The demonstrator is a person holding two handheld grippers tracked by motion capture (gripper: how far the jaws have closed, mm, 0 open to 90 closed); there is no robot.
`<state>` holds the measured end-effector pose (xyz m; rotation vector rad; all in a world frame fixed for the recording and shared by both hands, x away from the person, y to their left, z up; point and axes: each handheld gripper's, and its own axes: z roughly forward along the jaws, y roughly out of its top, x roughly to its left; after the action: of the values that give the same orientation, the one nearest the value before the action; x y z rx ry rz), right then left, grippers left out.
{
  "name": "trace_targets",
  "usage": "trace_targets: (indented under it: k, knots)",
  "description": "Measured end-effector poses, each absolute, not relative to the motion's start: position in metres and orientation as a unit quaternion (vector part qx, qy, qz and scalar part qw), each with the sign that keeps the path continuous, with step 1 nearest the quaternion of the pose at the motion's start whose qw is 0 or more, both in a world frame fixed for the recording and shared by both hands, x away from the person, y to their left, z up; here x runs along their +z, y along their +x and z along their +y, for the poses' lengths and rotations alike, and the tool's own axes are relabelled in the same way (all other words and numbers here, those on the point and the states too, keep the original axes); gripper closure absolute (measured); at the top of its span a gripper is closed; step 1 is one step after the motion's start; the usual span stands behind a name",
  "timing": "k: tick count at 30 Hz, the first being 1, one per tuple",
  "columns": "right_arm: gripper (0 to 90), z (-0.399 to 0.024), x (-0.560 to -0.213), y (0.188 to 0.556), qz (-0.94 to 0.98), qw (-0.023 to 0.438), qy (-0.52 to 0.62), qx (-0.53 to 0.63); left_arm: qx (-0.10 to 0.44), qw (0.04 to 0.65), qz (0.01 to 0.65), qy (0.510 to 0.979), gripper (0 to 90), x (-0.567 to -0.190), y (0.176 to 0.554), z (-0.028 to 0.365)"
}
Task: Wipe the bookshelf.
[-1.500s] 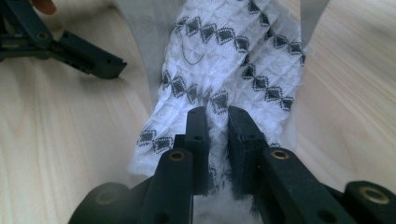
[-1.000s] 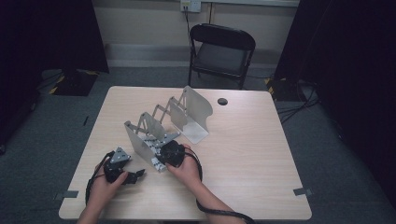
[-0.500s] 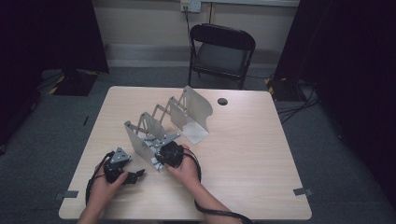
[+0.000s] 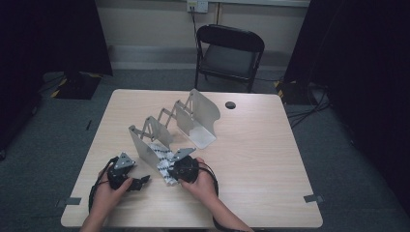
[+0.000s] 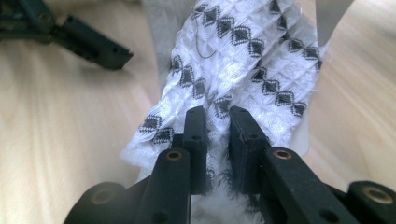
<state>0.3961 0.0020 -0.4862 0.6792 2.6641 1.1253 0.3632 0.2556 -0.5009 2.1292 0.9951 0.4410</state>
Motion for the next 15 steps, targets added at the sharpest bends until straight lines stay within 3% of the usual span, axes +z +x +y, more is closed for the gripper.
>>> trace_targets:
  k: [15]
  knots:
    - [77.7,0.014,-0.486,0.412,0.888,0.071,0.246,0.381,0.171,0.367,0.388,0.828,14.6,-0.501,0.363,0.255]
